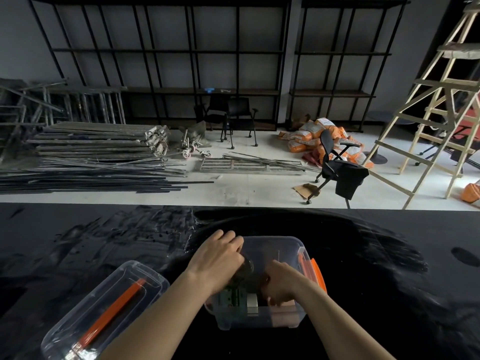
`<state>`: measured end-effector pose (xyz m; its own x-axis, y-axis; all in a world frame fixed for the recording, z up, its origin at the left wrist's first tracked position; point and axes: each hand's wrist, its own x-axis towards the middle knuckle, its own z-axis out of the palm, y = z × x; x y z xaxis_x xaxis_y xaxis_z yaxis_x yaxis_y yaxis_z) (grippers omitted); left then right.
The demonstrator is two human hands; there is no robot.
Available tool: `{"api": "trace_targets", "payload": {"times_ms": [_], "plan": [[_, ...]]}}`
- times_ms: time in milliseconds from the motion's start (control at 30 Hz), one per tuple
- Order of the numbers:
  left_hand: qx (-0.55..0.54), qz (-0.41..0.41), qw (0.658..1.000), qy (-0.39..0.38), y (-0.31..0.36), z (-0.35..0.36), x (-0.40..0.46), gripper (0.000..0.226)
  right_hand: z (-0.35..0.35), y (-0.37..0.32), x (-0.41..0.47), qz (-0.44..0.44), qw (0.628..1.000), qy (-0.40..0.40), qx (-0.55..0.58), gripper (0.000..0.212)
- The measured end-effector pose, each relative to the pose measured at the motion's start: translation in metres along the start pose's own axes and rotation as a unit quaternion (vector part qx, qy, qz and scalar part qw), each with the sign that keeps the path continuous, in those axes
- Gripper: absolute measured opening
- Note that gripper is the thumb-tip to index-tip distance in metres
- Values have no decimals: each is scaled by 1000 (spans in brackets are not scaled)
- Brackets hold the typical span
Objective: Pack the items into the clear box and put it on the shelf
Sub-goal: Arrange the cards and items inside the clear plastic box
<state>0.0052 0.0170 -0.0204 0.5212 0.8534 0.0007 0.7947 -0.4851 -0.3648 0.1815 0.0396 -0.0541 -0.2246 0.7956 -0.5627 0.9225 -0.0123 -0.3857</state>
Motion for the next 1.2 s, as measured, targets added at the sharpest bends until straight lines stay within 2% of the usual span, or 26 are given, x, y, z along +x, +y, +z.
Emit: {"api": "trace_targets", "payload": {"times_ms": [167,333,433,533,633,733,800,967,1100,1133,1200], "plan": [[-1,-22,998,-61,-5,-1,-15,30,-1,-12,0,-18,995,-97,17,32],[-108,-44,993,-4,-8,11,-19,26,-2,-17,-3,-21,991,-123,37,33],[-247,-91,963,58,-12,16,-23,32,-5,-18,-7,-9,988,-104,115,29],[-369,-140,909,133,-13,19,-26,41,-9,-18,-16,-11,979,-83,183,24],[-451,-199,853,170,-13,28,-27,42,-12,-19,-22,-25,974,-73,211,24],[-479,-203,831,196,-8,29,-31,36,-12,-24,-26,-42,962,-72,261,18],[-495,-205,819,203,-5,27,-33,43,-10,-30,-28,-57,963,-72,252,16],[-485,-234,821,191,2,33,-36,36,-4,-39,-31,-54,972,-62,219,17],[-495,-239,809,209,4,35,-36,35,-7,-42,-38,-50,977,-48,203,19],[-504,-244,799,221,3,35,-37,34,-8,-45,-38,-54,979,-30,194,19],[-511,-277,770,264,-2,35,-41,28,-14,-50,-35,-82,983,67,150,17]]}}
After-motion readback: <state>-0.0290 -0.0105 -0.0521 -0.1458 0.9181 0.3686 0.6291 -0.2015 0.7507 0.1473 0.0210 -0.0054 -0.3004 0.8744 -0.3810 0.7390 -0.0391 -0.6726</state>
